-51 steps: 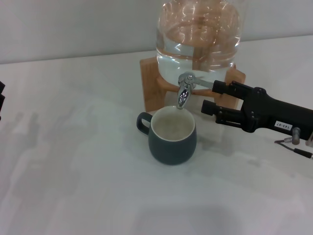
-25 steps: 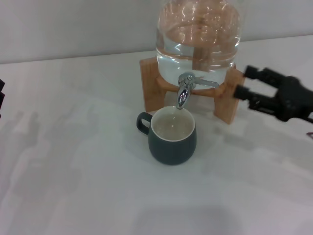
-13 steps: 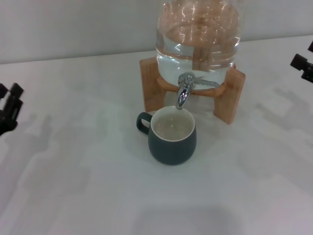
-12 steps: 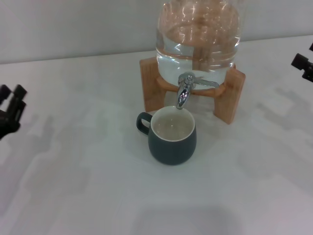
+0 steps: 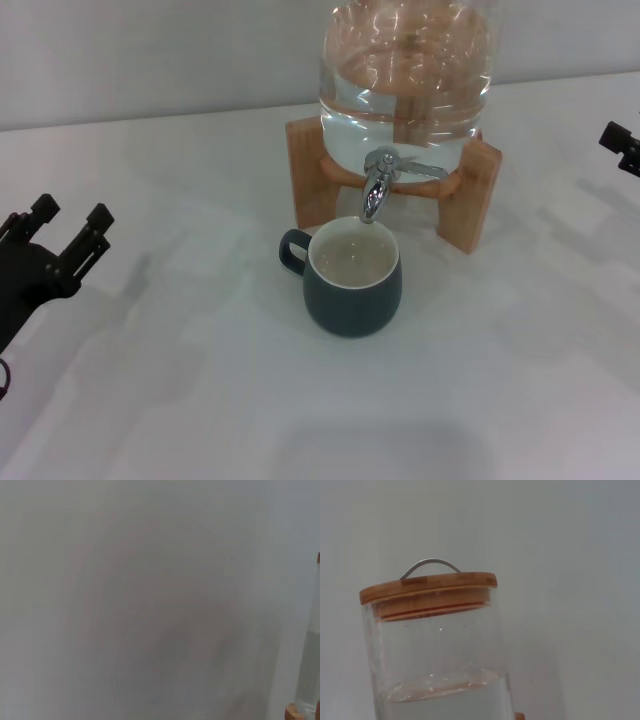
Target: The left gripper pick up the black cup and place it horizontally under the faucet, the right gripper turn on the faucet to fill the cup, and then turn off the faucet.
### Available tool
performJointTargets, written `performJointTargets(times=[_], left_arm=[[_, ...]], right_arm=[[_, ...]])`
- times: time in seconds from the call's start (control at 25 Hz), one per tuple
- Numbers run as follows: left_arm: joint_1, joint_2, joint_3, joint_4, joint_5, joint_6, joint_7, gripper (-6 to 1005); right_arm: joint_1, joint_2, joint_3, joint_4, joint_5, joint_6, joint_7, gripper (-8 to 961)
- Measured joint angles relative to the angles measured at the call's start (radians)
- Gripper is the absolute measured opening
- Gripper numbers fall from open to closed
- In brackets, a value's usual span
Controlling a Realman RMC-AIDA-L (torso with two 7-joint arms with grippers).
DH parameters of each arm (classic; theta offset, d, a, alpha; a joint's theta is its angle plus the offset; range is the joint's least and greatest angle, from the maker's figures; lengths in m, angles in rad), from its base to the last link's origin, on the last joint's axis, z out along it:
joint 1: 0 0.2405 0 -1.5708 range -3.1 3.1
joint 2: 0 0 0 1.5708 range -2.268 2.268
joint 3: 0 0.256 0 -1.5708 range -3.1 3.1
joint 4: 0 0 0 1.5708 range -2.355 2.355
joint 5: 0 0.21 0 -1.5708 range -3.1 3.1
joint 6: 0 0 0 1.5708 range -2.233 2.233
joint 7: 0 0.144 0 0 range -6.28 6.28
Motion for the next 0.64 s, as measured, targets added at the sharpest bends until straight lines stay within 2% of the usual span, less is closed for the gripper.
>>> performJointTargets(times=[0.36,0.44,0.64], left_arm=[[0.011,0.001,-0.024,-0.001,0.017,0.000,0.005,754],[0.015,0.001,-0.027,-0.001,0.017,-0.003,0.006,894],[0.053,-0.005,-0.028,-0.018,0.031,-0.012,0.045,894]], right_arm=[[-0.008,0.005,0.002,0.000,0.000,-0.033,-0.025,843],[-0.010,0.005,0.003,0.000,0.001,-0.036,-0.026,843],[-0.015,0.006,0.021,0.005,0.000,-0.047,-0.034,843]])
